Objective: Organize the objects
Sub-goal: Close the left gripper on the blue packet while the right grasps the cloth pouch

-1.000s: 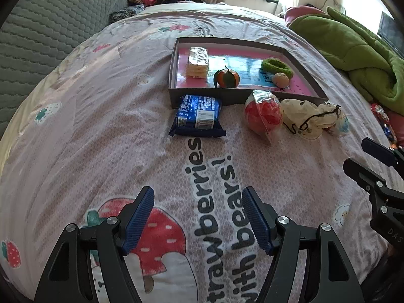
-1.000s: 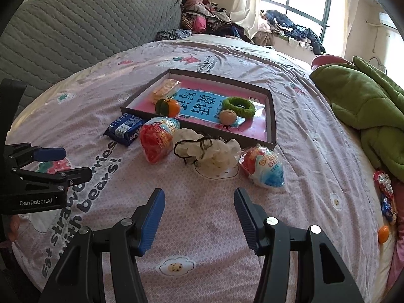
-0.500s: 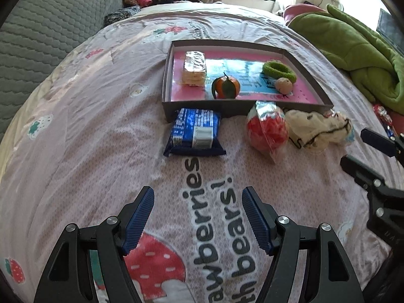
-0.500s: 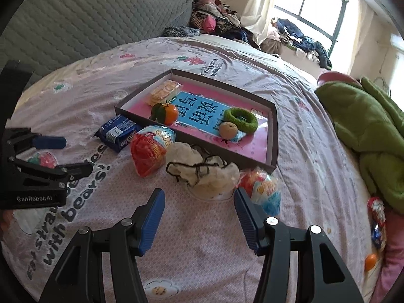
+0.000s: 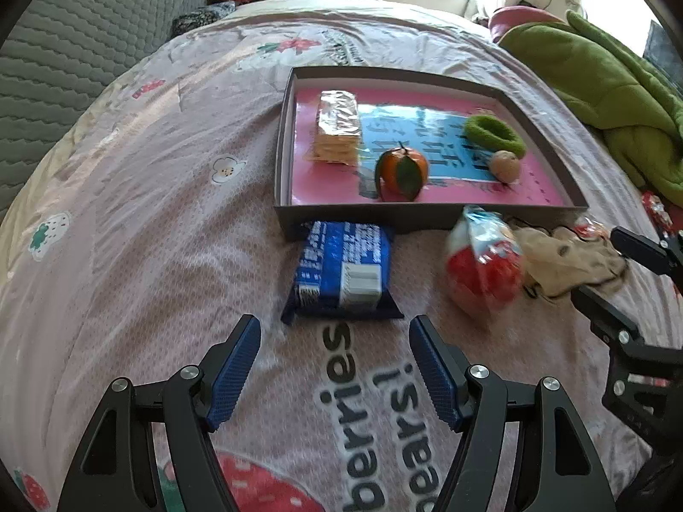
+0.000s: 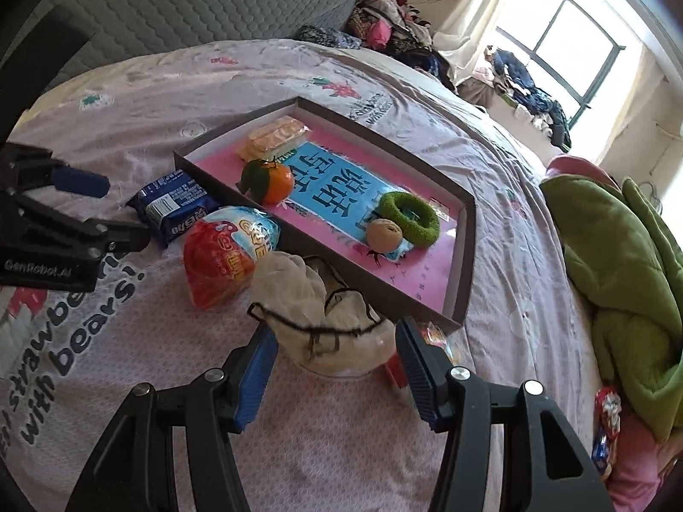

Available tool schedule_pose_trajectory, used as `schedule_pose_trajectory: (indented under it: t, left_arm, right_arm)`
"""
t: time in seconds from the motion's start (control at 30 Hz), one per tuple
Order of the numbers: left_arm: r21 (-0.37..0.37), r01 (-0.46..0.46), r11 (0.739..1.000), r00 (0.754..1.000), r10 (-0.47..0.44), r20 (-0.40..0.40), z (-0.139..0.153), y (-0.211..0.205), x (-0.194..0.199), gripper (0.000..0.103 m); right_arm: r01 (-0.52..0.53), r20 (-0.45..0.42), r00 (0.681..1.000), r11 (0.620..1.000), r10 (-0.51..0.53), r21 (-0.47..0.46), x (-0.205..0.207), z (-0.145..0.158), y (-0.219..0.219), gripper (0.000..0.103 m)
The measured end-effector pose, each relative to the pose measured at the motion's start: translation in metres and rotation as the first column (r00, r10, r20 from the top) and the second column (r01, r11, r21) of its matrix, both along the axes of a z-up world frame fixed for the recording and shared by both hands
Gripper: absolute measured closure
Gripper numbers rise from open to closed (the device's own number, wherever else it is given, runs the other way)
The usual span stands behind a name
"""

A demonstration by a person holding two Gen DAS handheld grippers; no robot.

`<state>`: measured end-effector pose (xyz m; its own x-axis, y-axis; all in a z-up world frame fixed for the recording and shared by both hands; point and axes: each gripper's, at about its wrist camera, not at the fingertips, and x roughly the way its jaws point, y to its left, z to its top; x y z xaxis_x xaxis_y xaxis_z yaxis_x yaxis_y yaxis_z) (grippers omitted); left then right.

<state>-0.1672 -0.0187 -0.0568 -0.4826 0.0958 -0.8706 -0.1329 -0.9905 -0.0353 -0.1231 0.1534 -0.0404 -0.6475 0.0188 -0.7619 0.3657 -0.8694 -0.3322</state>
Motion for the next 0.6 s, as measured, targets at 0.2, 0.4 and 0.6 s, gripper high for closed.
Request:
schedule_pose_trajectory:
  t: [0.2, 0.4, 0.6]
  left_arm:
    - [-0.004, 0.006, 1.000, 1.000, -0.006, 0.005, -0.010, 0.005, -0.022, 0.029]
    - [0.015, 0.002, 1.000, 1.000, -0.002, 0.019, -0.024, 0.004, -0.039, 0.029]
    - [0.039, -0.004, 0.999, 1.000, 0.004, 0.008, -0.030, 0.000, -0.046, 0.029]
  right_arm:
    - [-0.022, -0.005, 1.000, 0.999, 0.022, 0.024, -0.009, -0.006, -0.006, 0.047]
    - [-0.050, 0.018, 0.999, 0.999, 0.050, 0.006, -0.019, -0.011, -0.007, 0.047]
    - [-0.082, 0.017, 0.997, 0.996, 0.081, 0.044, -0.025, -0.016, -0.012, 0.059]
